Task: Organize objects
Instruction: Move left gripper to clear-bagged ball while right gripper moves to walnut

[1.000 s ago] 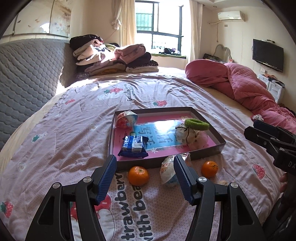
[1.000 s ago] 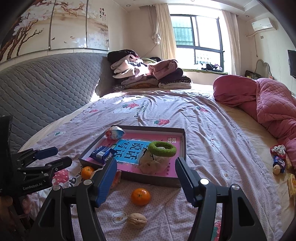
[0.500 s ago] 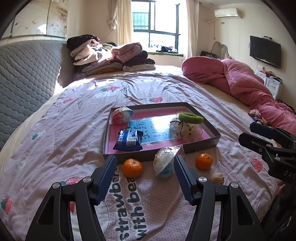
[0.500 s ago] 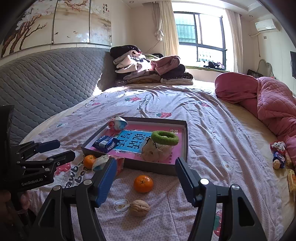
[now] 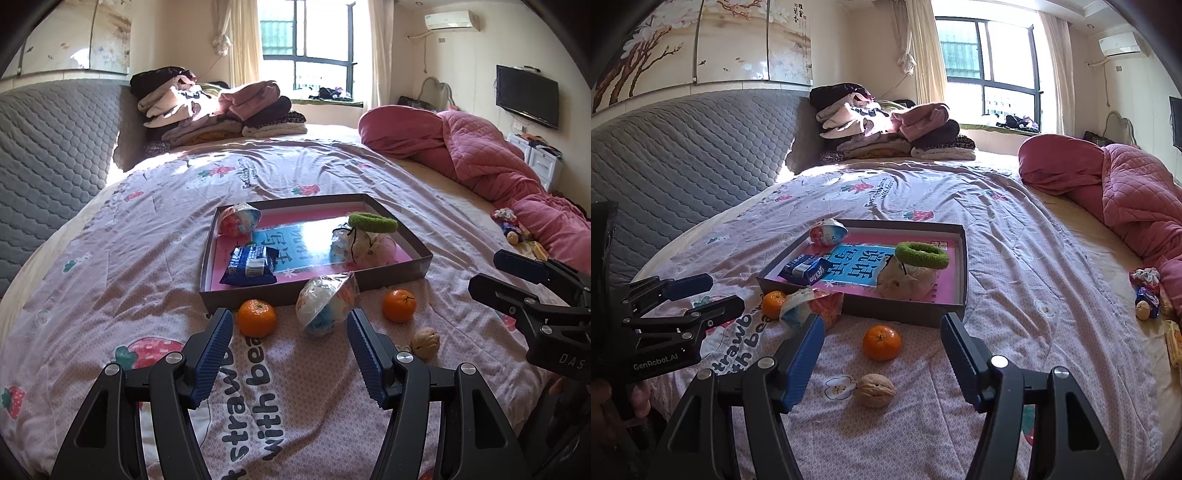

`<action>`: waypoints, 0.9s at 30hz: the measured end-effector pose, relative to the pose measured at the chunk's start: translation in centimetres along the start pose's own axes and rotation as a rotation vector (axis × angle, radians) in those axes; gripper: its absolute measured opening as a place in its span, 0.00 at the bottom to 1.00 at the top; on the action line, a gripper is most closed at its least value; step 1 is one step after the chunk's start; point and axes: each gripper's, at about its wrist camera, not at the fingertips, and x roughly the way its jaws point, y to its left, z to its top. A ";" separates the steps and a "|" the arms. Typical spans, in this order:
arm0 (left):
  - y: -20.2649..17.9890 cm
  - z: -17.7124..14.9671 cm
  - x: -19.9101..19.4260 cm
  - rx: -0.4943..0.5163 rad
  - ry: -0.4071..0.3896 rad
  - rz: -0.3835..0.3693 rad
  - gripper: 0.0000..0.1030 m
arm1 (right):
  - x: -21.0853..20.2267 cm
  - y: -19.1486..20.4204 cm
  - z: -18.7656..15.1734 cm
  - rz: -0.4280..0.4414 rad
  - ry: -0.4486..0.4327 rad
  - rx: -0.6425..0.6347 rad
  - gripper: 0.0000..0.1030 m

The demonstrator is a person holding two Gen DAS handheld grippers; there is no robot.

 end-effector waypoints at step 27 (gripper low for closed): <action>-1.1 -1.7 1.4 0.038 0.068 -0.029 0.64 | 1.9 0.9 -2.7 0.008 0.103 -0.033 0.63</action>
